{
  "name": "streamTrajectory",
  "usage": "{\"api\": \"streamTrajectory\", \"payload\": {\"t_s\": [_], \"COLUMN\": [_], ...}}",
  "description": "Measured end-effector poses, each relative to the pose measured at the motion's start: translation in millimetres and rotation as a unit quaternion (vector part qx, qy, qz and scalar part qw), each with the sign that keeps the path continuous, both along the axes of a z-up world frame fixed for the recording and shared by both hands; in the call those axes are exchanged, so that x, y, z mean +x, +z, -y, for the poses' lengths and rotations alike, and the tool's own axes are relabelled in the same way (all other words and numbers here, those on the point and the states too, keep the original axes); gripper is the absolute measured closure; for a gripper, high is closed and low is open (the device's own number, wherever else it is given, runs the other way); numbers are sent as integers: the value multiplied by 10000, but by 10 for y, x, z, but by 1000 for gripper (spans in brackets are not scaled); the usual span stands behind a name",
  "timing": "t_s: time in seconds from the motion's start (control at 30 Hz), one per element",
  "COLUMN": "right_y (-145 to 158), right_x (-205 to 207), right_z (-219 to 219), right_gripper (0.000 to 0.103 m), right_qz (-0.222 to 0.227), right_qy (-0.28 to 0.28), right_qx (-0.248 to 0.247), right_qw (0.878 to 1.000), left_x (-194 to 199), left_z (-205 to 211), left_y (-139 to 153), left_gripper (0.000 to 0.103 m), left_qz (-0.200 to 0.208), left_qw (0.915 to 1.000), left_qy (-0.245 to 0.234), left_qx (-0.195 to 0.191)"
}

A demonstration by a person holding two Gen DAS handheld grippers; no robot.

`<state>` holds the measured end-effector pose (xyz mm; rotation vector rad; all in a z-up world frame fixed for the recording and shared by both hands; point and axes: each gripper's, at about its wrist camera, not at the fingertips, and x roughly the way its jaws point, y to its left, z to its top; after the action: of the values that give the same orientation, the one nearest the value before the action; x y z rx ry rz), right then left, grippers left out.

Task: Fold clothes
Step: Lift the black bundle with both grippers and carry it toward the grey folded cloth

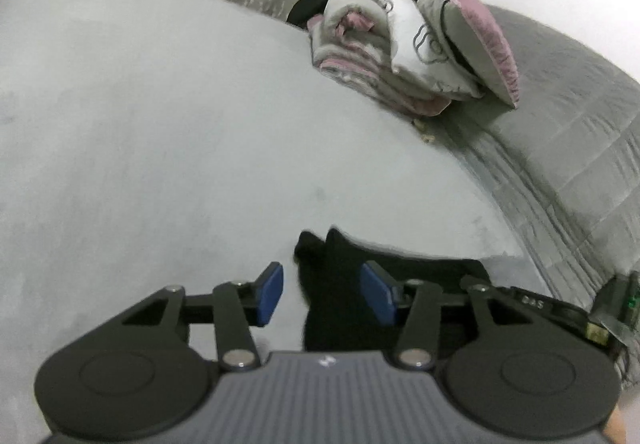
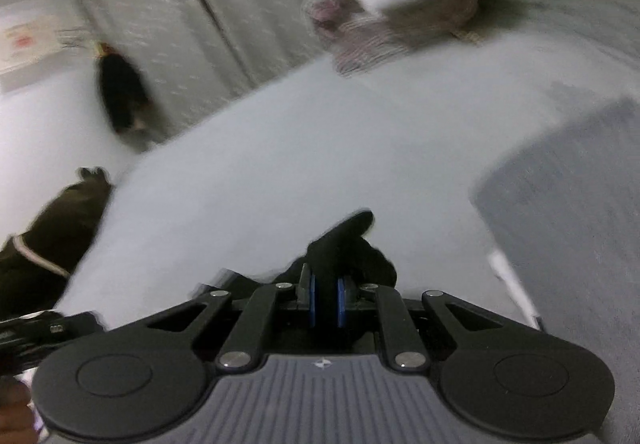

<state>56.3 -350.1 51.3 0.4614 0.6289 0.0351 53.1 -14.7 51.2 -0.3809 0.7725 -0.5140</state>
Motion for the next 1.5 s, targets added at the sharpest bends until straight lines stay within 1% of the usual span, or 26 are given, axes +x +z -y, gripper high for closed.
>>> {"api": "streamTrajectory", "payload": {"t_s": [0.07,0.13,0.17,0.23,0.3,0.37,0.4,0.43,0.47,0.5,0.53,0.7,0.73,0.77,0.8,0.83,0.87,0.9,0.93,0.97,1.03,1.1,1.2,1.27,1.37,1.5], "right_y": [-113,-162,-160,-164,-168,-180,-186,-192,-199,-205,-211,-245,-260,-289,-320,-342,-363,-384,-366,-347,-215,-40,192,295,479,772], "right_x": [62,108,126,175,225,253,266,280,294,308,322,330,322,309,301,309,318,326,339,353,310,221,63,-34,-199,-550], "right_z": [69,68,44,29,13,24,30,35,40,46,51,138,162,181,193,192,190,189,138,87,-6,-36,-54,-13,106,337], "right_gripper": [91,90,90,87,87,84,81,75,71,63,60,59,57,56,56,56,56,62,85,89,89,89,89,89,89,89], "right_qz": [-162,-226,-221,-220,-219,-287,-322,-356,-390,-425,-459,-624,-660,-720,-774,-773,-771,-768,-742,-714,-389,54,685,975,1369,1754], "right_qy": [-8,140,199,212,224,195,180,166,151,136,121,65,74,86,103,126,148,171,226,282,387,519,609,592,485,367], "right_qx": [238,416,421,395,369,359,353,348,343,338,333,392,450,538,644,726,808,889,755,617,289,145,-67,-39,-46,-322], "right_qw": [9996,9988,9987,9988,9988,9988,9987,9986,9985,9984,9983,9973,9968,9959,9949,9943,9936,9929,9941,9951,9981,9985,9958,9935,9894,9833], "left_x": [37,70,114,196,264,350,394,450,476,515,550,630,592,553,515,491,467,443,419,395,310,211,51,-77,-254,-498], "left_z": [4,3,4,-3,0,35,52,87,138,196,261,592,668,743,816,814,813,812,810,809,770,723,673,698,831,1174], "left_y": [-74,-141,-183,-271,-340,-395,-422,-435,-441,-451,-464,-592,-594,-597,-598,-579,-560,-542,-523,-504,-407,-268,9,205,440,717], "left_gripper": [55,52,50,43,37,35,30,24,21,18,18,19,22,28,52,75,81,88,89,90,90,90,90,90,90,90], "left_qz": [-174,-350,-471,-700,-790,-891,-942,-976,-974,-954,-922,-791,-639,-487,-338,-293,-248,-203,-158,-113,56,252,576,762,905,964], "left_qw": [9998,9992,9986,9969,9960,9947,9940,9933,9931,9933,9941,9967,9975,9979,9977,9981,9984,9986,9989,9991,9994,9994,9983,9968,9948,9914], "left_qy": [-116,-197,-226,-261,-210,-223,-231,-272,-268,-268,-279,-186,-261,-336,-407,-375,-343,-310,-278,-245,-164,-95,14,83,57,-173], "left_qx": [29,-21,-97,-264,-373,-457,-500,-562,-594,-592,-504,-33,120,273,420,404,388,372,356,339,289,209,-50,-217,-472,-865]}}
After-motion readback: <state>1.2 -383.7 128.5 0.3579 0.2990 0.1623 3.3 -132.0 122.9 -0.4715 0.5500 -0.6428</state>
